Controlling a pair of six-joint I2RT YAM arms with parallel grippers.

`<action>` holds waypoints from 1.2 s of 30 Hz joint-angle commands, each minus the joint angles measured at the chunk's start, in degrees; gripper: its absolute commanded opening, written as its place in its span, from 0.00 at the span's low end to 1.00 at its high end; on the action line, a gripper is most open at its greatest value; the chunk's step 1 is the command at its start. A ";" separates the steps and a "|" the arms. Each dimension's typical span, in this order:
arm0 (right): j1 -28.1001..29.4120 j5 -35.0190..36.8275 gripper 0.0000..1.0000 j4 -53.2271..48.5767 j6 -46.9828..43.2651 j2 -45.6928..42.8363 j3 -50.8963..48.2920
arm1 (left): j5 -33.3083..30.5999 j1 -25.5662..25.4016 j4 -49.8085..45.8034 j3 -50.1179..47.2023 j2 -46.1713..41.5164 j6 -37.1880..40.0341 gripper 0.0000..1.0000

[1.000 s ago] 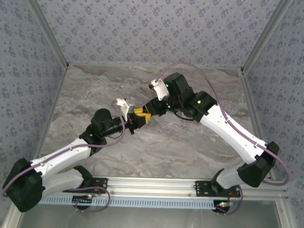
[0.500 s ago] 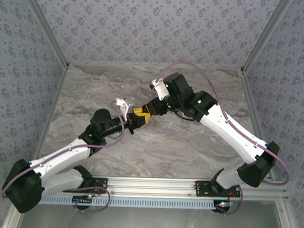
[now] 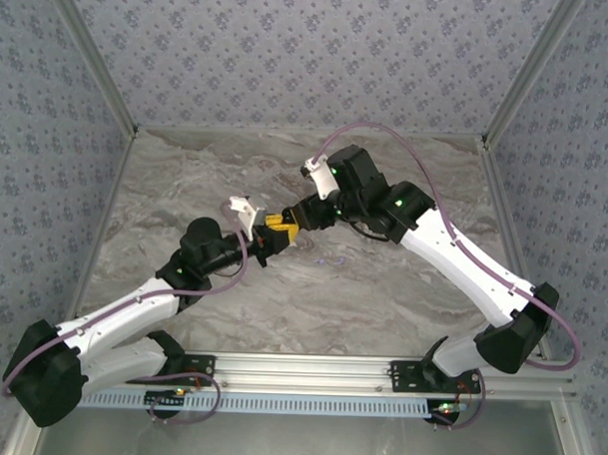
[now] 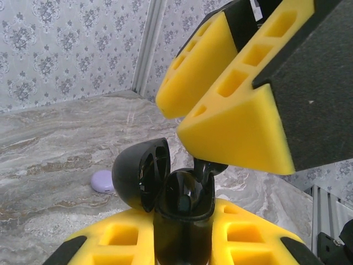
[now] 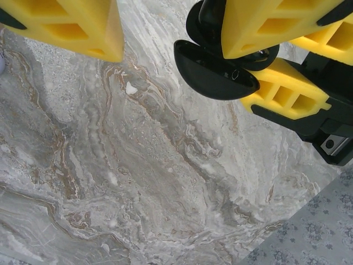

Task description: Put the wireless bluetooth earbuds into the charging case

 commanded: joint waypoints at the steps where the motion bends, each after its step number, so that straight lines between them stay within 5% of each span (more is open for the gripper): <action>1: 0.46 -0.65 0.52 0.09 -0.15 -2.54 -0.57 | -1.05 -0.35 0.09 1.53 -1.48 1.23 0.19; 17: -2.28 2.60 0.46 1.09 3.75 -3.85 -3.26 | 0.30 -0.35 0.00 1.58 -2.19 1.99 0.20; 22: -7.04 -3.42 0.41 2.26 5.83 -3.80 -5.80 | 3.71 -0.32 0.89 1.80 -2.45 2.14 0.19; 29: -11.50 -14.60 0.22 6.25 6.07 -3.72 -10.38 | 8.19 -0.35 3.81 1.97 -2.01 1.83 0.19; 36: -12.71 -23.22 0.18 11.24 5.45 -2.93 -12.37 | 10.82 -0.35 6.52 1.89 -1.32 1.12 0.19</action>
